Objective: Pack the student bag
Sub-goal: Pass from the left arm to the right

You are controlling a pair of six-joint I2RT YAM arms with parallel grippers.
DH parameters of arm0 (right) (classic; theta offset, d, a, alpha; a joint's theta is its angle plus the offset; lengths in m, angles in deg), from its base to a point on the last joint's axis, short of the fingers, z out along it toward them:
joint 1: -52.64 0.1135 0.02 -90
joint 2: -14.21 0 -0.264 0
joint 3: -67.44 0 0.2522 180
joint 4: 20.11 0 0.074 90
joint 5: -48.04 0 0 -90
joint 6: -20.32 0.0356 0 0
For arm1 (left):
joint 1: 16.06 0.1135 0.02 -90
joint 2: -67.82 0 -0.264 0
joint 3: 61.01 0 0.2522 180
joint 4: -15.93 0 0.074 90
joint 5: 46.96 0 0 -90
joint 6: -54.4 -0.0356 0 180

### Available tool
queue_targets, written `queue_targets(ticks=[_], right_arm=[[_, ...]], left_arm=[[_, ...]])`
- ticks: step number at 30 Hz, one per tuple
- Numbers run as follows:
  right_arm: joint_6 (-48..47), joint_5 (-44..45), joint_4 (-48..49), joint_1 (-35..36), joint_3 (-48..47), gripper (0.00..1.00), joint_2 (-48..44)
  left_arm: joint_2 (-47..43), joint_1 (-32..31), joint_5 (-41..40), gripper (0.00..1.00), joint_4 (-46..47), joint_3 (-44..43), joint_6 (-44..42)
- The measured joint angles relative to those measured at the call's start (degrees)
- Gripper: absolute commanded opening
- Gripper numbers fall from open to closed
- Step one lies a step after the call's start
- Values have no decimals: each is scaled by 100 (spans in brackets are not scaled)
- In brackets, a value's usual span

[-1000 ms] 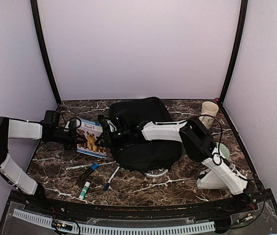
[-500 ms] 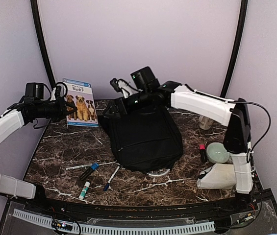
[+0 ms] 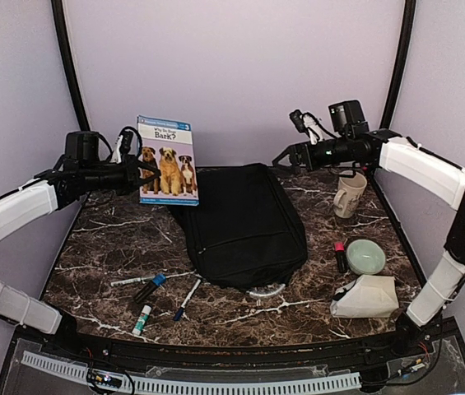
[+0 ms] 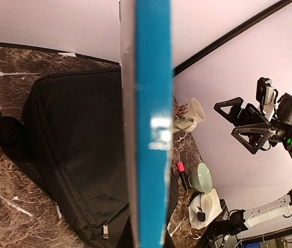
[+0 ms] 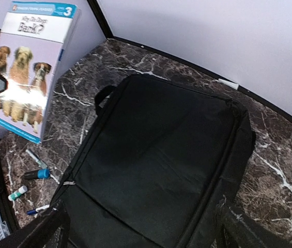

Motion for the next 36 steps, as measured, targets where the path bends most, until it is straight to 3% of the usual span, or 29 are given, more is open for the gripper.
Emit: queue_targets(ticks=[8,12,21,28,36], right_arm=[[76,-2308,367,-809,1456,90,-892],[79,-3018,507,-863,1773,91,-1187],[400,-3574,859,-813,1528,91,-787],[1558,-3943,2184,-529,1425,89,-201],[2702,-4197,3547,-68,1456,71,87]], left_arm=[[444,-953,153,0,1167,24,382],[601,-1268,380,0,2131,157,664],[1207,-1744,603,0,3281,181,1038],[1545,-2096,728,0,3718,168,1248],[1683,-2173,763,0,3923,136,1353]])
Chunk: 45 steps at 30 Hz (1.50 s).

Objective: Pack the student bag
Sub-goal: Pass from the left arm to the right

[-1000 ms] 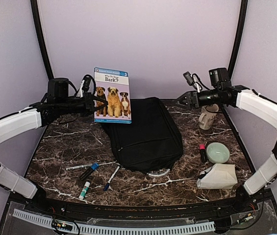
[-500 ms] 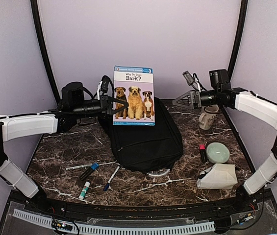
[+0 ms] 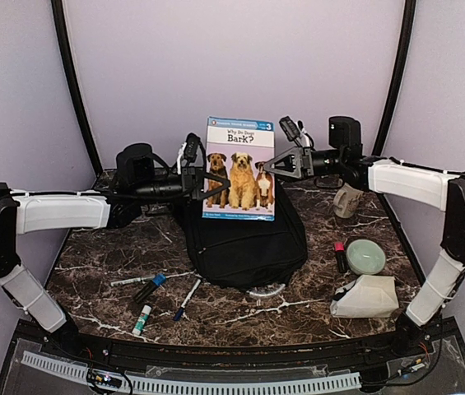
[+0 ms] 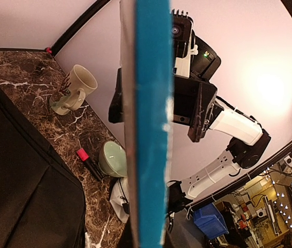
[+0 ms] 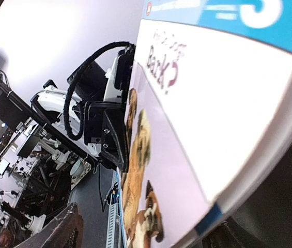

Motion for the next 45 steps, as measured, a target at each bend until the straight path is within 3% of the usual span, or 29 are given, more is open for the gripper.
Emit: queue_targets(ticks=[8,24,32,37,39,45], right_arm=[[752,-238,883,35,402,58,-33],[651,-46,555,37,470,45,-350],[776,168,385,35,138,26,-11],[807,225,315,35,129,7,-4],[807,243,304,35,129,0,-4],[822,236,278,2,127,0,-4]], left_arm=[[33,0,-234,0,-186,-105,-179],[111,-17,-299,0,-352,-186,-286],[111,-76,-297,0,-356,-190,-291],[111,-92,-299,0,-420,-190,-293],[111,-94,-306,10,-428,-190,-297],[114,-103,-531,40,-741,-221,-542]])
